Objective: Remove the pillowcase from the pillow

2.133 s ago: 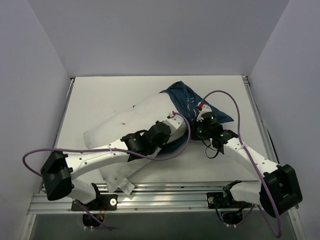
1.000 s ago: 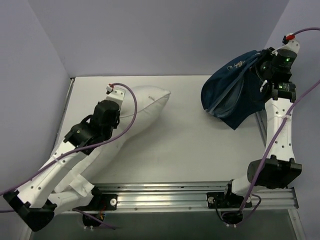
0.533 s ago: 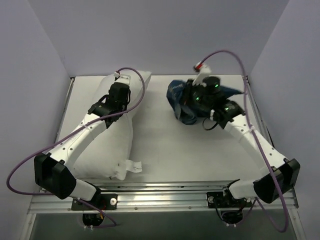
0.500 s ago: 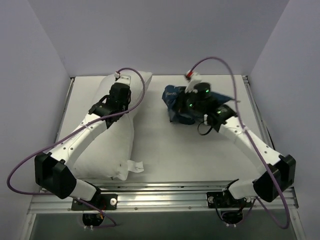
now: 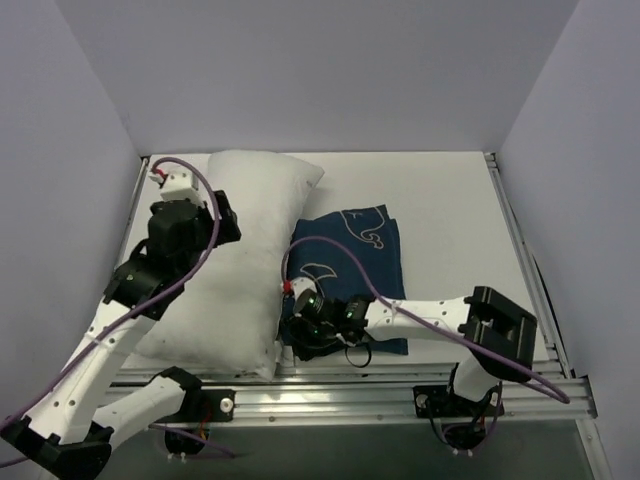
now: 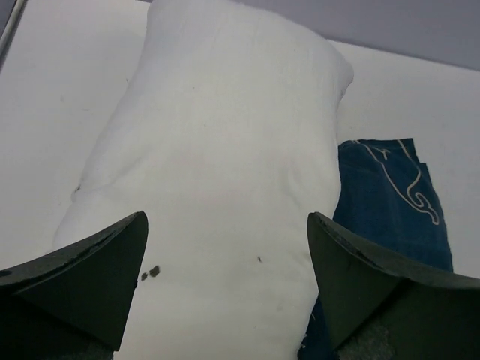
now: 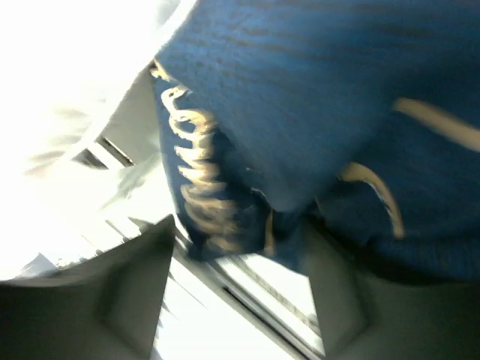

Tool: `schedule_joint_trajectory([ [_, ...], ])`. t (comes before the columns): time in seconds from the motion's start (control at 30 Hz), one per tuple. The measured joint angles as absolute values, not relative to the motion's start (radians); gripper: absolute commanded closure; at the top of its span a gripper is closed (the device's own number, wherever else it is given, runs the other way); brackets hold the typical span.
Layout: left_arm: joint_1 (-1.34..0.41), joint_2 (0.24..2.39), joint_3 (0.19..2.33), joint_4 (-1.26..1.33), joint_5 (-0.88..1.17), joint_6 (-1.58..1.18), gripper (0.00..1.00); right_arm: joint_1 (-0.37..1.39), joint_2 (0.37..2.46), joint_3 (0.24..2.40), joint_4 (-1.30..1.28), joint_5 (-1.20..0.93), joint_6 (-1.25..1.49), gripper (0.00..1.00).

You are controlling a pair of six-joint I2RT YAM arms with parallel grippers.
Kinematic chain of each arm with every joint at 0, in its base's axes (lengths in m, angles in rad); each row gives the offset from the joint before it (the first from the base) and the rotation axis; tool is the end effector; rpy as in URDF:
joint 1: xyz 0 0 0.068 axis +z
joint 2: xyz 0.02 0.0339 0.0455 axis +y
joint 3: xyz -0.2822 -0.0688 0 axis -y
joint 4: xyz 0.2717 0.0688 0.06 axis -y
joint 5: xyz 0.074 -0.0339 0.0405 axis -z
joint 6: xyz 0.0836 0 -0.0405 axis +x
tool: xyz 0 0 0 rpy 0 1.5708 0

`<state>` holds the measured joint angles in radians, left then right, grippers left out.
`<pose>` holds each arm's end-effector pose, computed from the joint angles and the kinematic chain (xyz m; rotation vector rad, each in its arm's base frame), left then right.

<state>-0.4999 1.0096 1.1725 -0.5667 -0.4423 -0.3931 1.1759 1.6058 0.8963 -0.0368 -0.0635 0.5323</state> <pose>0.2503 -0.0960 0.3969 -0.1817 1.9285 -0.1577 0.1454 0.3627 0.1572 -0.8252 2.3652 0.8781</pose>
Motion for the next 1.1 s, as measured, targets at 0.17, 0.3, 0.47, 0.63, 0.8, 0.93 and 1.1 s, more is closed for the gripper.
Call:
schedule_joint_trajectory([
  [0.17,-0.497,0.827,1.190,-0.664,-0.451,-0.419,0.06,1.176,1.447,0.950,-0.198,0.031,0.532,0.02],
  [0.3,-0.496,0.792,1.249,-0.755,-0.465,-0.418,0.06,1.129,1.334,1.137,-0.303,0.107,0.503,0.00],
  [0.47,-0.496,0.818,1.318,-0.822,-0.468,-0.412,0.06,0.892,1.254,1.302,-0.341,0.184,0.443,0.00],
  [0.63,-0.495,0.858,1.373,-0.885,-0.467,-0.413,0.06,0.473,1.229,1.380,-0.395,0.227,0.398,0.00],
  [0.8,-0.494,0.840,1.415,-0.964,-0.489,-0.419,0.06,0.158,1.172,1.425,-0.478,0.271,0.390,0.00],
  [0.93,-0.493,0.767,1.475,-1.020,-0.543,-0.411,0.06,0.107,1.034,1.454,-0.522,0.332,0.364,0.00],
  [1.1,-0.493,0.661,1.557,-1.070,-0.599,-0.372,0.06,0.108,0.846,1.495,-0.535,0.385,0.301,0.00],
])
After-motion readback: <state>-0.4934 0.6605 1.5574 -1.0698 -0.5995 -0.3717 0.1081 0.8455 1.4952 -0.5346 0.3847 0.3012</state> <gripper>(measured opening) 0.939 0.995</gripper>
